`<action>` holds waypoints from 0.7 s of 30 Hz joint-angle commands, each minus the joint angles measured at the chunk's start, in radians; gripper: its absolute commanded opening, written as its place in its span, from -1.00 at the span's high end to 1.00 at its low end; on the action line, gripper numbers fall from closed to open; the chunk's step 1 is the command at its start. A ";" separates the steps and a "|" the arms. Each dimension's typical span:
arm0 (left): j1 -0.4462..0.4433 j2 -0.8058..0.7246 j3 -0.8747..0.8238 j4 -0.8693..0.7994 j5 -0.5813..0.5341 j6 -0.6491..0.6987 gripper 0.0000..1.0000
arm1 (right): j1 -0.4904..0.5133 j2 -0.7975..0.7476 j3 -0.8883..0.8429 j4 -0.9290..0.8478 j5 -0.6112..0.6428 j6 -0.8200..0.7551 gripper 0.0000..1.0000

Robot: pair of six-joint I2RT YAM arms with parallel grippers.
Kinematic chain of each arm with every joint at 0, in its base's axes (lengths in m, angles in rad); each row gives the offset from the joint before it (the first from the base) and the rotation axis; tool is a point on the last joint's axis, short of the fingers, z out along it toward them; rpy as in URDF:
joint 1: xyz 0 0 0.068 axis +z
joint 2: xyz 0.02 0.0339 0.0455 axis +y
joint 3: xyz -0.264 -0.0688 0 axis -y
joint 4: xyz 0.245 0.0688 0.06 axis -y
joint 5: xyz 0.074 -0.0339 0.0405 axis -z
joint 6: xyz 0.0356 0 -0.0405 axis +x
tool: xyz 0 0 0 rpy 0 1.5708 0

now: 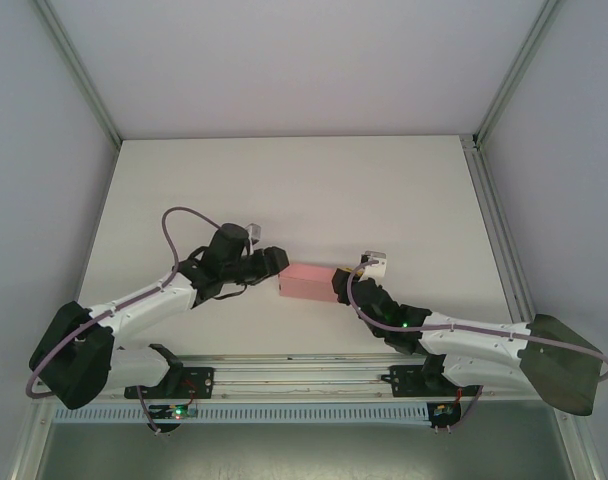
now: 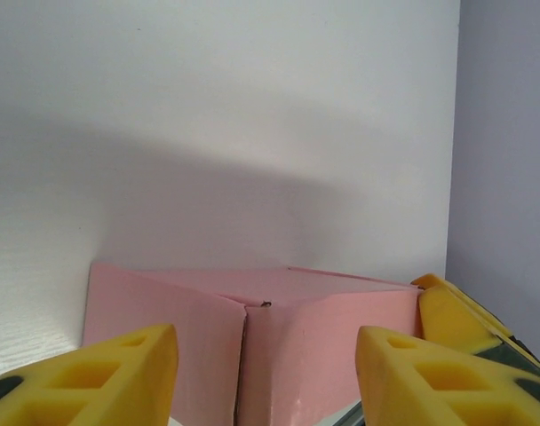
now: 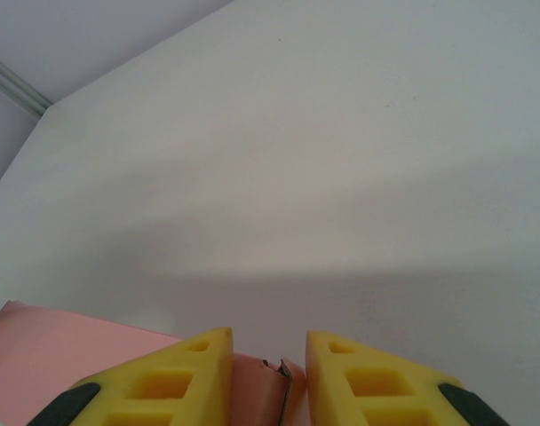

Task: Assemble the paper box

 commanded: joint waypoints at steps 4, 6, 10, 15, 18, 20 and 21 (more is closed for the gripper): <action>0.019 0.033 -0.073 0.078 0.054 -0.024 0.11 | 0.007 0.073 -0.051 -0.289 -0.064 -0.020 0.46; 0.029 0.022 -0.103 0.061 0.042 -0.018 0.12 | 0.008 0.067 -0.056 -0.288 -0.063 -0.018 0.46; 0.045 0.008 -0.166 0.118 0.051 -0.042 0.12 | 0.008 0.049 -0.067 -0.291 -0.060 -0.010 0.46; 0.050 0.031 -0.198 0.155 0.076 -0.058 0.25 | 0.008 0.030 -0.070 -0.306 -0.057 -0.004 0.46; 0.063 0.069 -0.221 0.213 0.099 -0.084 0.50 | 0.008 0.025 -0.072 -0.308 -0.057 -0.005 0.46; 0.072 0.096 -0.236 0.266 0.130 -0.106 0.56 | 0.007 0.026 -0.075 -0.308 -0.060 -0.004 0.46; 0.074 0.110 -0.239 0.279 0.140 -0.107 0.57 | 0.007 0.027 -0.075 -0.308 -0.061 -0.002 0.46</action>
